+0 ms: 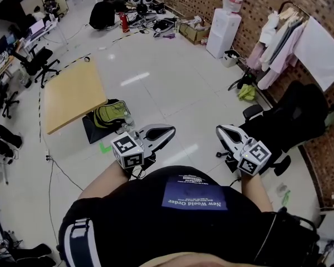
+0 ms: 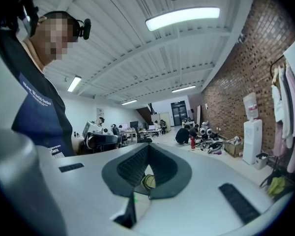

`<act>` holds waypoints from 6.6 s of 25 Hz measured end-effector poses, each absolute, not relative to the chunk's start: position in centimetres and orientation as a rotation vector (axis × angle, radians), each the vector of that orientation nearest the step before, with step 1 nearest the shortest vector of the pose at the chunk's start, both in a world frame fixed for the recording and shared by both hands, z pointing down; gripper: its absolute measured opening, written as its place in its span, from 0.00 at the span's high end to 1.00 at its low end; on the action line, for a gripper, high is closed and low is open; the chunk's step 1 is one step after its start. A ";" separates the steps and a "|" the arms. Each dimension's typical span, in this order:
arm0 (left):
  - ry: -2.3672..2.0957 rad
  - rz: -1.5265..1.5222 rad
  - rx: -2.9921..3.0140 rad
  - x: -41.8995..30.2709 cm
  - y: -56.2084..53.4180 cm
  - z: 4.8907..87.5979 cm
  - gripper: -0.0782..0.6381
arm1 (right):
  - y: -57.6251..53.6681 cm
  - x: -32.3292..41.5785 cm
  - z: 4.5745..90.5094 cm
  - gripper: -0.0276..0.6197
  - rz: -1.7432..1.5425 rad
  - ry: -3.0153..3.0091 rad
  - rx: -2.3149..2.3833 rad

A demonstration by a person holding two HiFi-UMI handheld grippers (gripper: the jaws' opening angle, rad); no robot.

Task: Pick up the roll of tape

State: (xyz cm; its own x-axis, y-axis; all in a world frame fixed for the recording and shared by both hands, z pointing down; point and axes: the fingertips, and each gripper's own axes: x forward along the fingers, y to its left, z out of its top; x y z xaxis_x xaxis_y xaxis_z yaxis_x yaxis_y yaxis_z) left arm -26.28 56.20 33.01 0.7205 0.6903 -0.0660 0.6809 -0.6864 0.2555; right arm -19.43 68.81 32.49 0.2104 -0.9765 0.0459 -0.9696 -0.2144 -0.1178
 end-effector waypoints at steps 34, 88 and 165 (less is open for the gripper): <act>0.568 -0.093 2.769 9.7 33.0 31.6 0.88 | 40.7 20.2 32.0 0.98 -0.155 2.476 -1.969; -1.094 -0.239 2.647 -18.2 -10.7 34.8 0.88 | -18.1 -6.5 34.3 0.98 -0.311 3.154 -0.277; -0.369 0.994 2.823 22.7 -55.0 72.0 0.40 | -39.2 31.4 58.2 0.98 -0.703 2.999 -0.957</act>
State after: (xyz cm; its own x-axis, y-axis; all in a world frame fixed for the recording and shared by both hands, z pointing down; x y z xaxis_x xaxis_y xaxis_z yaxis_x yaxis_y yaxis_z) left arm 22.74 -54.96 71.99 0.7538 -0.1869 0.6300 -0.2697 -0.9622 0.0372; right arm 31.39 -39.20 58.17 -0.8207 -0.5324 0.2074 -0.5691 0.7294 -0.3796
